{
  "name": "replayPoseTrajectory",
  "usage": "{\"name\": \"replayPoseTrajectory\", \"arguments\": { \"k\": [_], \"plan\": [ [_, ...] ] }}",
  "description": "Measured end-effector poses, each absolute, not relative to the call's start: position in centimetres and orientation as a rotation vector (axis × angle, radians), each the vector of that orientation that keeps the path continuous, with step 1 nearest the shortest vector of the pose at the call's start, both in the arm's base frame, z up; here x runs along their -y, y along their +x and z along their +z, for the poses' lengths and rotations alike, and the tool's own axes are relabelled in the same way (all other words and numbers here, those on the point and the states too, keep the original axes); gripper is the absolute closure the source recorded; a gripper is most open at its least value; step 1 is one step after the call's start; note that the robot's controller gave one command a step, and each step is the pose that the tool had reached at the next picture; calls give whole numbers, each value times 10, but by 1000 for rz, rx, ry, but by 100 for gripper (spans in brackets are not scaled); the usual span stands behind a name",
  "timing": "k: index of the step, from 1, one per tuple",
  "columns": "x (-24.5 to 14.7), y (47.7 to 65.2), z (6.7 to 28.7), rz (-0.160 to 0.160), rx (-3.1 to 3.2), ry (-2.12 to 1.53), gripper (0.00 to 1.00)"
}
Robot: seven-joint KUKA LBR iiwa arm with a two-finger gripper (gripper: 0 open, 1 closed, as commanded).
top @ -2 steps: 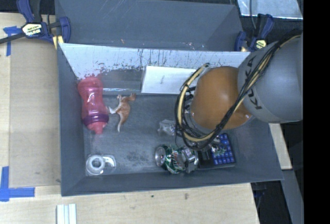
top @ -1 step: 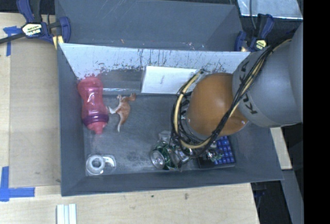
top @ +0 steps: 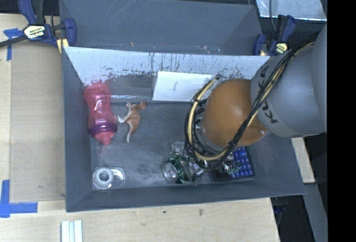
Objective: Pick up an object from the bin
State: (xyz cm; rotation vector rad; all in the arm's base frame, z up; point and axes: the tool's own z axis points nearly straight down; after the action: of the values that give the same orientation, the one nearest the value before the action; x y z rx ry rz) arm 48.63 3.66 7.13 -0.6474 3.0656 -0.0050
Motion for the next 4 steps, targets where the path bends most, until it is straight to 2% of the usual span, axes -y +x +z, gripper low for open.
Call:
{"name": "replayPoseTrajectory", "arguments": {
  "k": [2, 4],
  "plan": [
    [-36, 485, 79, -4, -3069, -648, 100],
    [-37, 485, 118, -4, -3069, -648, 100]
  ]
}}
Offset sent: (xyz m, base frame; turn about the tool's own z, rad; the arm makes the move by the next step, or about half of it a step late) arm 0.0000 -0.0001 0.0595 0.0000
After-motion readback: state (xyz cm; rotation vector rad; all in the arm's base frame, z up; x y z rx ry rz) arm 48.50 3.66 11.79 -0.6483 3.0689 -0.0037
